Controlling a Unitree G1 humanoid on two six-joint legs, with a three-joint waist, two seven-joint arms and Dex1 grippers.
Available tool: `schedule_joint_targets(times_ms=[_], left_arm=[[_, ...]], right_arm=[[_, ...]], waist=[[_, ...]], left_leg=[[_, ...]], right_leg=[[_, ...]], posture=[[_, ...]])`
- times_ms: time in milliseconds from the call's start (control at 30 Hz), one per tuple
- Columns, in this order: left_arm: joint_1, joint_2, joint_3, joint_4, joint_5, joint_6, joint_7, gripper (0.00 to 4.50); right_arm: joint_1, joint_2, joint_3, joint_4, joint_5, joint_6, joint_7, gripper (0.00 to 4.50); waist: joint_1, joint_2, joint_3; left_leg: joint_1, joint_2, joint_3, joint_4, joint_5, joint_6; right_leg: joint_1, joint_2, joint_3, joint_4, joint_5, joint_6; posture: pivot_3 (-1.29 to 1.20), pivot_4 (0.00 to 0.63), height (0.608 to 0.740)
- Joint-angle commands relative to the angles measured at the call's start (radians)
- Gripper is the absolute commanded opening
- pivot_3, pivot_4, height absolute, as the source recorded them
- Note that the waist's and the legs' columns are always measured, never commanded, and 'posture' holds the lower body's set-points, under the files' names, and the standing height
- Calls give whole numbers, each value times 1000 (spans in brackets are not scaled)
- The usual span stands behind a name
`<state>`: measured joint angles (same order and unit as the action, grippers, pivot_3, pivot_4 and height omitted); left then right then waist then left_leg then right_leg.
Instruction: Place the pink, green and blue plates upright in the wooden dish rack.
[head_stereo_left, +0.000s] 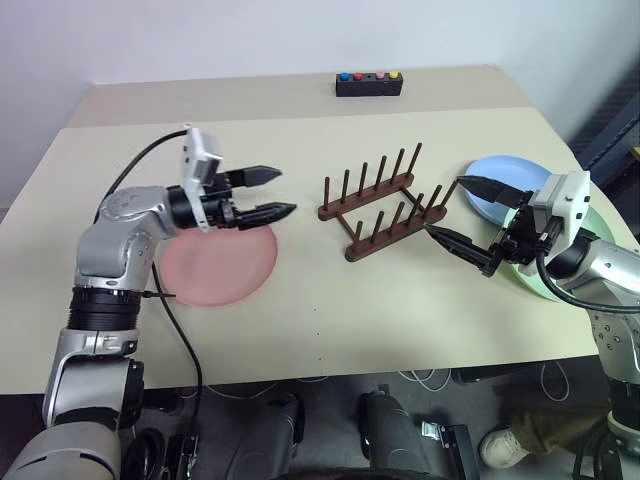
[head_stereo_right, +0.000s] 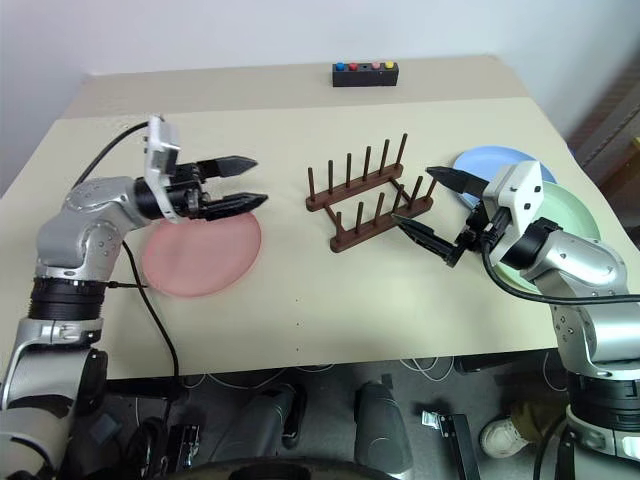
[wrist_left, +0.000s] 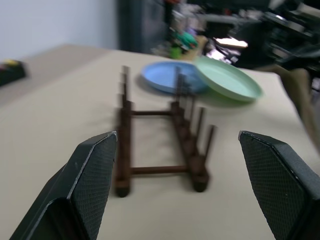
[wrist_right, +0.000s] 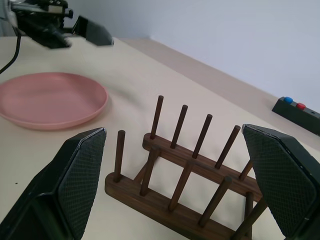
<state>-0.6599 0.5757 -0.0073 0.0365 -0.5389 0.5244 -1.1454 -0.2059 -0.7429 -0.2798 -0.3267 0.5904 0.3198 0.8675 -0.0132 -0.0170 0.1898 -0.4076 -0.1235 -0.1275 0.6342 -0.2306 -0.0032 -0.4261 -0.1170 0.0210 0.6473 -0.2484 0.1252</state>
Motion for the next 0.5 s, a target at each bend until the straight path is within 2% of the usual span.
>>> schedule_joint_targets(times_ms=[33, 133, 300, 500], left_arm=[[42, -32, -138, -110, 102, 22, 85, 4015], [44, -45, -198, -128, 171, 36, 145, 4015], [20, -146, -256, -85, 285, 40, 307, 4015], [-10, -252, -340, 2, 399, 20, 403, 4015]], right_arm=[[8, 2, -25, -20, -4, -25, -4, 4466], [7, 4, -26, -24, -4, -25, -9, 4466], [23, 12, -33, -26, -10, -35, -14, 4466], [18, 19, -25, -16, -20, -48, -21, 4466]], waist=[[3, 0, 0], [2, 0, 0], [5, 0, 0], [6, 0, 0]], left_leg=[[0, 0, 0, 0, 0, 0], [0, 0, 0, 0, 0, 0], [0, 0, 0, 0, 0, 0], [0, 0, 0, 1, 0, 0]], right_leg=[[0, 0, 0, 0, 0, 0], [0, 0, 0, 0, 0, 0], [0, 0, 0, 0, 0, 0], [0, 0, 0, 0, 0, 0]], posture=[[0, 150, 740], [0, 150, 740], [0, 150, 740], [0, 150, 740]])
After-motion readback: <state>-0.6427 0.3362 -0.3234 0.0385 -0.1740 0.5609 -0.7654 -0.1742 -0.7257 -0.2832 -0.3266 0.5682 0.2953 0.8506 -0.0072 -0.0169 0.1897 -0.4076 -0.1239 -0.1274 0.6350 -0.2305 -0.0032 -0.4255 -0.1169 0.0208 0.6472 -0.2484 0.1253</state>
